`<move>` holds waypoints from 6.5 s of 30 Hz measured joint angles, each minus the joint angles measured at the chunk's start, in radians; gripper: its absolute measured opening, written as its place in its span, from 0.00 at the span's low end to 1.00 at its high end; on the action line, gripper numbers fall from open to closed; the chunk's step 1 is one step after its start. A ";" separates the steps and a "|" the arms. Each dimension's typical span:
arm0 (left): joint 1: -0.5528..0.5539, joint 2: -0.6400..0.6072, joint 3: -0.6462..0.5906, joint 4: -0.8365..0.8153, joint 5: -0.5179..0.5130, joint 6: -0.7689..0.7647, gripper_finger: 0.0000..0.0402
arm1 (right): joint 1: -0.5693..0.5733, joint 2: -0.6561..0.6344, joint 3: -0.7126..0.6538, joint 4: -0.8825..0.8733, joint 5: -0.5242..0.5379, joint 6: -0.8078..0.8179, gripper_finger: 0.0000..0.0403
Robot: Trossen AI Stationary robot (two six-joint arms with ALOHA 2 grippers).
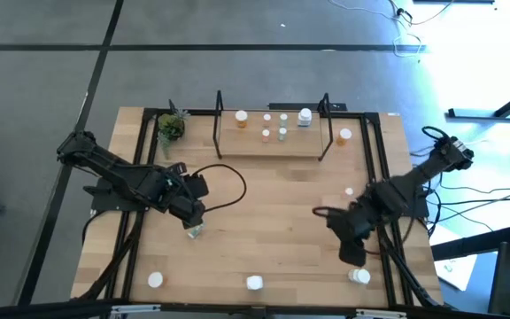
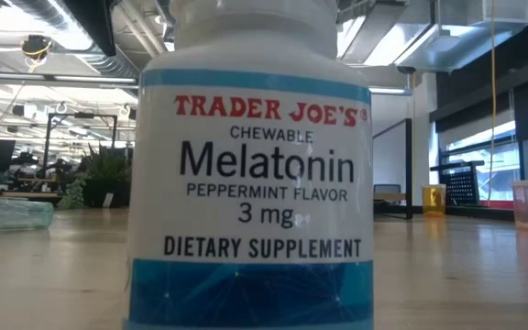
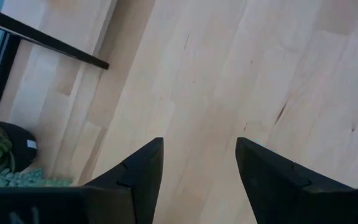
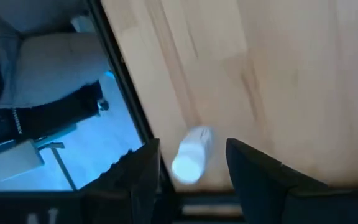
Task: Pick and place medicine bottles onto shelf by color
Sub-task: Put the right white pill bottle on the shelf aligned with the white bottle
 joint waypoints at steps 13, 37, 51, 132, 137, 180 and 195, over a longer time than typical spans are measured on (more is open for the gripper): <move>0.021 0.000 0.000 0.136 0.011 0.165 0.48 | 0.312 0.093 0.000 0.039 0.058 0.184 0.46; 0.105 0.000 0.000 0.426 0.018 0.394 0.48 | 0.447 0.230 0.000 0.029 0.246 0.193 0.46; 0.109 0.000 0.000 0.432 0.018 0.423 0.48 | 0.449 0.257 0.000 0.037 0.235 0.198 0.46; 0.109 0.000 0.000 0.430 0.018 0.421 0.48 | 0.472 0.268 -0.034 0.087 0.291 0.445 0.81; 0.109 0.000 0.000 0.431 0.018 0.421 0.48 | 0.475 0.269 -0.065 0.094 0.287 0.441 0.81; 0.109 0.000 0.000 0.431 0.018 0.421 0.48 | 0.475 0.269 -0.248 0.301 0.227 0.437 0.43; 0.109 0.000 0.000 0.432 0.018 0.421 0.48 | 0.384 0.269 -0.228 0.291 0.236 0.375 0.45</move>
